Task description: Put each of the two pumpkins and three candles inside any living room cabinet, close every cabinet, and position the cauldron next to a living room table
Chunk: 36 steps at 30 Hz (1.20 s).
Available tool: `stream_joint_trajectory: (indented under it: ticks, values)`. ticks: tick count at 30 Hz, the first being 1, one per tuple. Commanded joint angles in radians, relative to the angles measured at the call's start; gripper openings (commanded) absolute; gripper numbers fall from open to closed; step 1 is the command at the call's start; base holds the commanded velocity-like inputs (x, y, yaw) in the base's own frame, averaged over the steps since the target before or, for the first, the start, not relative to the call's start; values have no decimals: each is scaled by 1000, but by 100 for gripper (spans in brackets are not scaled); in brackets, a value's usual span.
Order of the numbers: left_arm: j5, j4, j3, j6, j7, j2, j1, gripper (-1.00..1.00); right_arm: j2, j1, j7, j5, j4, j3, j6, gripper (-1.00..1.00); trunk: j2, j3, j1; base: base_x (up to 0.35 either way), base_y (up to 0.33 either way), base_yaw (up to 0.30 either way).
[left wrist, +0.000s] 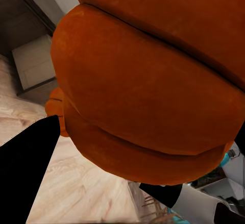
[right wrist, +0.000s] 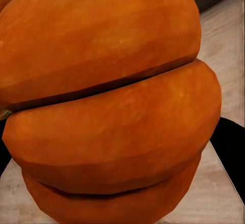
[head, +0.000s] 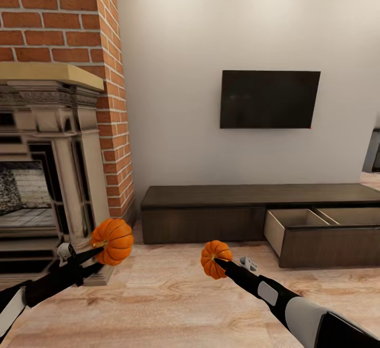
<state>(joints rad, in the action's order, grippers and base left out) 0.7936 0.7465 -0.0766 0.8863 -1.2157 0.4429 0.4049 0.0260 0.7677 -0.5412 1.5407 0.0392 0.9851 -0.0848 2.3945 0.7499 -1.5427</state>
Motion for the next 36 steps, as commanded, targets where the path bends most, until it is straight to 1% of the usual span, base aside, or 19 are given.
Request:
stream_joint_trajectory:
  ticks: [1,18,19,23,24,36]
  values:
    - [4,1,0,7,1,0,0,-100,0,1,0,13,1,-2,-7,-100,-7,-3,4,0,0,-242]
    - [4,1,1,6,3,0,0,-100,2,1,-1,16,3,-5,-8,-100,-126,-72,69,0,0,-227]
    - [4,1,1,6,3,0,0,-100,3,1,-1,20,3,-5,-9,-100,-133,-76,73,0,0,-117]
    - [4,1,1,7,4,0,0,-100,4,1,-1,61,5,-5,-15,-100,-161,-89,89,0,0,-34]
    - [4,1,1,7,4,0,0,-100,5,1,-1,65,5,-5,-17,-100,-168,-91,92,0,0,-8]
    - [4,0,1,7,2,0,0,-100,5,1,1,70,9,-2,-24,-100,-252,-113,138,0,0,-1]
